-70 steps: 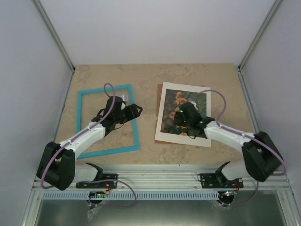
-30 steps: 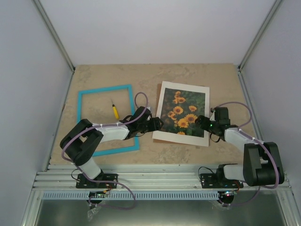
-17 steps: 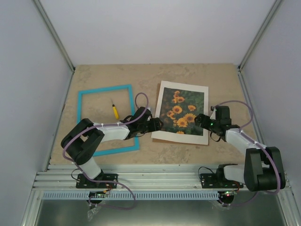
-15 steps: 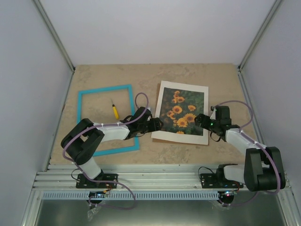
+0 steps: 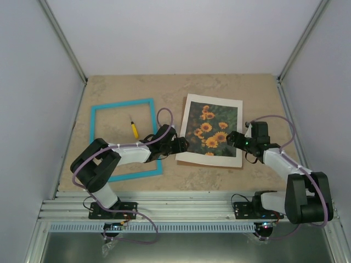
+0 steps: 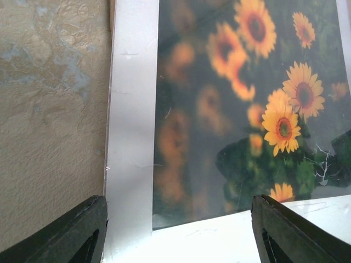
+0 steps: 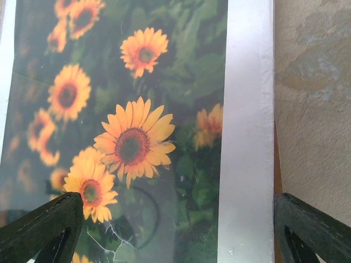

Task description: Take the photo out of the frame

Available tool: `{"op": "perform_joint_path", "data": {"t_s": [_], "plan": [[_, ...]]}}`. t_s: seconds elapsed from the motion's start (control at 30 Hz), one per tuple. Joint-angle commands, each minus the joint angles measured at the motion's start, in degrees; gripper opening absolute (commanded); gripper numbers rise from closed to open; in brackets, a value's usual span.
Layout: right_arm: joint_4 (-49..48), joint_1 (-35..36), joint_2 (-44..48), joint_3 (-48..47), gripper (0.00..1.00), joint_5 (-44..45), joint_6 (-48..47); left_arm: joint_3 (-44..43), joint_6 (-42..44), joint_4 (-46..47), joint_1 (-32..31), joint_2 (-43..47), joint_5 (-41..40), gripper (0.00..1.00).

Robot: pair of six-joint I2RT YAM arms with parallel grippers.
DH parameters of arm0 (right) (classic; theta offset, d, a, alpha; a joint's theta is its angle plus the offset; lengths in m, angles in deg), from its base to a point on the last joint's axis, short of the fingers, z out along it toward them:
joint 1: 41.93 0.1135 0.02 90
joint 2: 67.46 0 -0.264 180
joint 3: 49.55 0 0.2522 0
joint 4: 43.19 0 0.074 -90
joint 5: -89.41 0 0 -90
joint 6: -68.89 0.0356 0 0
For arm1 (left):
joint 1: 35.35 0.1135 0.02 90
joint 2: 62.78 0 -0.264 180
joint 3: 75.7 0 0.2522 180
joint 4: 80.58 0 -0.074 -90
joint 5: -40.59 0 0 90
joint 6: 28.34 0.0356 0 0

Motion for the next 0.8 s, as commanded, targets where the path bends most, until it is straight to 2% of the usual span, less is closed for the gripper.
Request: {"op": "perform_joint_path", "data": {"t_s": [0.0,0.33,0.6,0.77], "plan": [[0.37,0.71,0.69,-1.49,0.95,0.17,-1.39,-1.07,0.75,0.01,-0.26,2.26,-0.97,0.74],[1.17,1.76,-0.08,-2.15,0.95,1.98,-1.84,-1.23,2.03,-3.34,-0.26,1.83,-5.69,0.75],[4.59,2.24,0.4,-2.5,0.96,7.09,-2.01,-1.73,2.16,-3.05,-0.26,-0.09,-4.09,0.75],[5.55,2.39,0.82,-1.32,0.95,7.23,-1.84,-1.72,2.22,-2.8,-0.26,0.08,-3.54,0.75]]}}
